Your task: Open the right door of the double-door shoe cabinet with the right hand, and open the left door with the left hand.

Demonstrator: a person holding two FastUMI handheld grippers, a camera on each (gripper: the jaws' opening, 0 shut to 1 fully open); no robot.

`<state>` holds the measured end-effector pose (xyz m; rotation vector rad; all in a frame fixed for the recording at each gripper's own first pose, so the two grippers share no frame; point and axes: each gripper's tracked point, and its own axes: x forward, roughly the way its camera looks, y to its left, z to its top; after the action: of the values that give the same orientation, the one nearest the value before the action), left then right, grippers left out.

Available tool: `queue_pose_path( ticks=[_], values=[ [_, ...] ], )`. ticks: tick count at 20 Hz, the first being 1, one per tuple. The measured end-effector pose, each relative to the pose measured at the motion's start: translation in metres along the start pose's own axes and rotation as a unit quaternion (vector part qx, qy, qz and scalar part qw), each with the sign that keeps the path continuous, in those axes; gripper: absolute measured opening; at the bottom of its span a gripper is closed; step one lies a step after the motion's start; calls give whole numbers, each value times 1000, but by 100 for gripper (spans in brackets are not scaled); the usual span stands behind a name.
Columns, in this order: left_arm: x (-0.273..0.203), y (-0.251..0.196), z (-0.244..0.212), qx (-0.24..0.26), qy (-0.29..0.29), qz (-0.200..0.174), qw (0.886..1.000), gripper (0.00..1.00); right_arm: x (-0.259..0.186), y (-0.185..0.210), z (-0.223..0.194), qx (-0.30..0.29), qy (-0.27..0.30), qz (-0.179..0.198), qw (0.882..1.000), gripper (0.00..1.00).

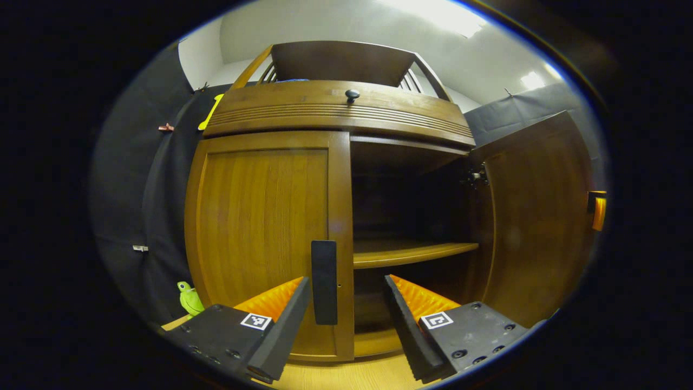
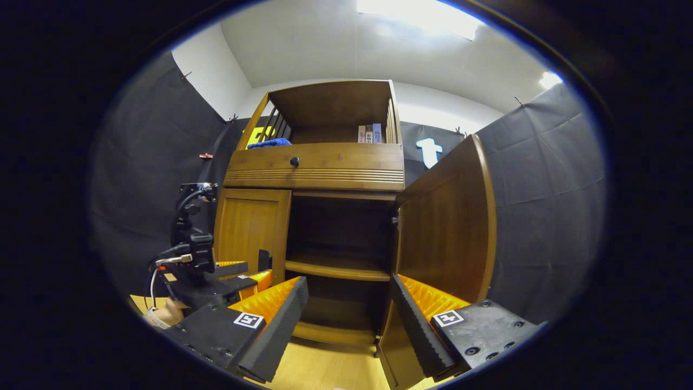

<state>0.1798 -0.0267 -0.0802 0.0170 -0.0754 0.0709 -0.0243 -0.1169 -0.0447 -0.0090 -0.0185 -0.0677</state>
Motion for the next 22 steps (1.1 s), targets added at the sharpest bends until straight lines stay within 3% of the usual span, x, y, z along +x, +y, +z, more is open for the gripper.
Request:
queue_pose_path(
  ticks=[4,6,9,12,22],
  values=[
    [35,17,-25,-26,25,20,999,82,14,-11,-16,5,15,3,1000,96],
    [47,25,-36,-32,36,38,998,75,22,-17,-23,10,18,3,1000,99],
    [54,26,-40,-29,36,38,998,52,26,-23,-28,21,18,3,1000,96],
    [56,24,-40,-2,32,47,998,36,30,-25,-31,25,19,3,1000,97],
    [32,25,-36,-26,54,20,998,30,28,-22,-29,3,28,1,1000,95]
  ],
)
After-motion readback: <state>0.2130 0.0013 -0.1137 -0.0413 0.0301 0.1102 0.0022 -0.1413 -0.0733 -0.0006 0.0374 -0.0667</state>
